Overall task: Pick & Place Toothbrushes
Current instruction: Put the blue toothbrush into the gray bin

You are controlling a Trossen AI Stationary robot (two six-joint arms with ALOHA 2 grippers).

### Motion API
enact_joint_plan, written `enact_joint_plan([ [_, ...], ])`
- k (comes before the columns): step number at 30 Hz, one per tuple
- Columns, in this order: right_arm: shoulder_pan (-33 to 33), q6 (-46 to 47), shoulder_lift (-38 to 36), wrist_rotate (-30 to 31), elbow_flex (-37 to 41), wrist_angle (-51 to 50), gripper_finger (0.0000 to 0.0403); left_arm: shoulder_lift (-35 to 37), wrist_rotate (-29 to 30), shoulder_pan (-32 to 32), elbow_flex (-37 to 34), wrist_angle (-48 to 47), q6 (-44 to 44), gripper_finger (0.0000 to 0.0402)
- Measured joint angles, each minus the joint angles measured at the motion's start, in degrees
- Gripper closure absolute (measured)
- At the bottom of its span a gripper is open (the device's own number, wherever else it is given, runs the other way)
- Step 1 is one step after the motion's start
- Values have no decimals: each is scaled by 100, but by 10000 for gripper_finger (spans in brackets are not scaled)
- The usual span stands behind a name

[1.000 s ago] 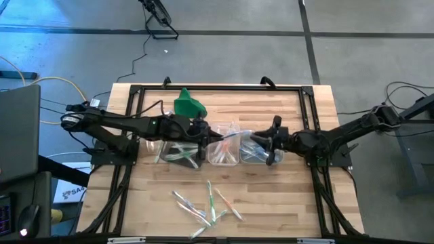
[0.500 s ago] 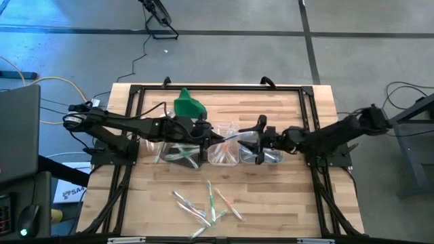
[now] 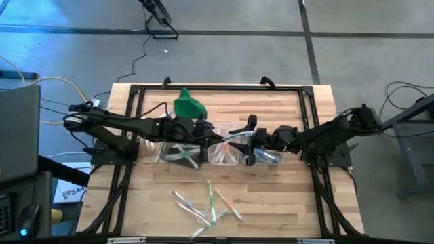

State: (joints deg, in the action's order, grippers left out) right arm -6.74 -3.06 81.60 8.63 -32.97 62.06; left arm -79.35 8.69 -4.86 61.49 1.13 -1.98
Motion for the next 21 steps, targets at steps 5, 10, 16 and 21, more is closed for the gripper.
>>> enact_joint_plan([
  [5, 0, -1, 0, 2, 0, -4, 272, 0, 0, 0, 0, -2, 0, 387],
  [10, -2, -2, -15, -76, 0, 10, 322, 0, -6, 0, 0, -8, 0, 387],
  [16, -2, -2, -26, -108, 0, 29, 356, 0, 21, -3, 2, -191, 0, 387],
  [21, -3, 24, -26, -123, 0, 18, 385, 2, 55, -4, 2, -247, 21, 384],
])
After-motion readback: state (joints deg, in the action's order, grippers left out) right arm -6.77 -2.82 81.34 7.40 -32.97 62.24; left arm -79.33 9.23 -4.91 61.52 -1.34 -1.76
